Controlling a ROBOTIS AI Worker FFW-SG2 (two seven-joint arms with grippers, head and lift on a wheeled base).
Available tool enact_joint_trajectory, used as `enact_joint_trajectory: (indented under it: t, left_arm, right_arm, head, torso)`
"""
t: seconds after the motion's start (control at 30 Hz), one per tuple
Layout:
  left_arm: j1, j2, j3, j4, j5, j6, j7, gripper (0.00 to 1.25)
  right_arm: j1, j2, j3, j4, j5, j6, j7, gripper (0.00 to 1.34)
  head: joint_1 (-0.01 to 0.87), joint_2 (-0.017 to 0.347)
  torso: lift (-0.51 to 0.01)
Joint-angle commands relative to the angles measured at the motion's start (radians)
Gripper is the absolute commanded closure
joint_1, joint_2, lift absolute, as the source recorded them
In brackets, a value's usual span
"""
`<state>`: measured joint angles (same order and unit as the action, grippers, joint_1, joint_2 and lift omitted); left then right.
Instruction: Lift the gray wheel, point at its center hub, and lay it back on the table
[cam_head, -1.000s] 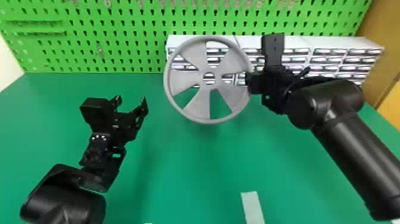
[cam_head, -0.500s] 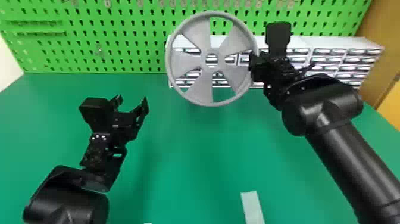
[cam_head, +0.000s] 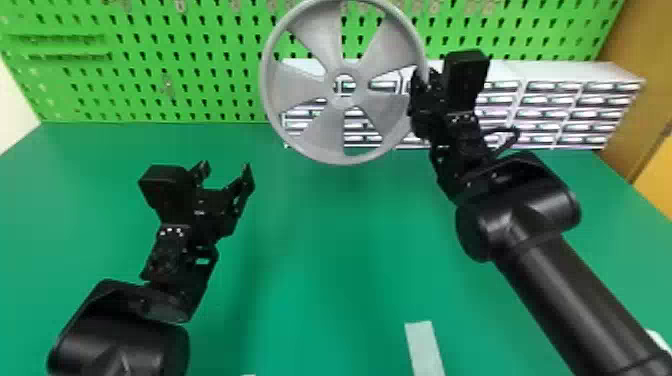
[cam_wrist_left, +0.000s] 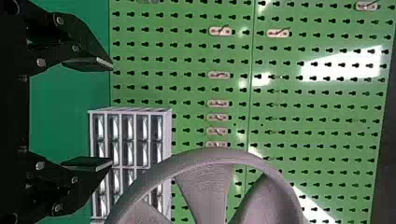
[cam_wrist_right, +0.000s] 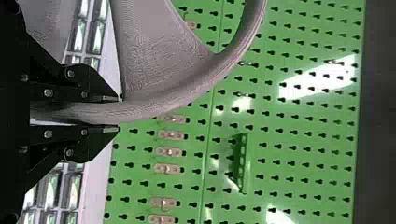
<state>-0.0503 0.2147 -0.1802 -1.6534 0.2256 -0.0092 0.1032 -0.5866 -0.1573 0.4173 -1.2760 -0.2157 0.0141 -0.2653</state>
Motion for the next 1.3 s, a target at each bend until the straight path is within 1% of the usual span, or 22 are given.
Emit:
enact_joint_trajectory:
  t: [0.0, 0.2, 0.3, 0.47, 0.67, 0.8, 0.9, 1.27]
  left_arm:
    - [0.0, -0.011, 0.004, 0.003, -0.006, 0.0, -0.007, 0.52]
    - [-0.002, -0.021, 0.007, 0.01, -0.008, 0.0, -0.014, 0.52]
    - [-0.002, -0.026, 0.007, 0.014, -0.009, 0.0, -0.017, 0.52]
    - [-0.005, -0.035, 0.008, 0.017, -0.011, 0.0, -0.026, 0.52]
    - [-0.003, -0.041, 0.011, 0.017, -0.011, 0.0, -0.028, 0.52]
    - [-0.002, -0.044, 0.013, 0.017, -0.011, 0.0, -0.028, 0.52]
    - [-0.002, -0.048, 0.011, 0.018, -0.011, 0.0, -0.028, 0.52]
    - [0.001, -0.052, 0.011, 0.02, -0.011, -0.002, -0.033, 0.52]
  right_arm:
    - [0.008, 0.009, 0.003, 0.034, 0.013, -0.071, 0.0, 1.26]
    - [0.011, 0.013, 0.005, 0.083, 0.048, -0.18, 0.0, 1.27]
    - [0.01, 0.018, 0.005, 0.11, 0.079, -0.235, 0.0, 1.27]
    - [0.01, 0.028, -0.002, 0.142, 0.101, -0.287, 0.0, 1.27]
    - [0.013, 0.036, -0.005, 0.192, 0.127, -0.402, -0.002, 1.27]
    - [0.013, 0.042, -0.006, 0.211, 0.134, -0.434, -0.003, 1.27]
    - [0.013, 0.047, -0.003, 0.238, 0.137, -0.471, -0.02, 1.27]
    - [0.014, 0.047, 0.0, 0.248, 0.156, -0.482, -0.029, 1.26]
  head:
    - [0.692, 0.048]
    - [0.692, 0.048]
    - [0.692, 0.048]
    - [0.692, 0.048]
    - [0.692, 0.048]
    - [0.692, 0.048]
    - [0.692, 0.048]
    - [0.692, 0.048]
  torso:
    - [-0.096]
    - [-0.096]
    - [-0.096]
    - [-0.096]
    - [-0.096]
    - [-0.096]
    - [-0.096]
    - [-0.096]
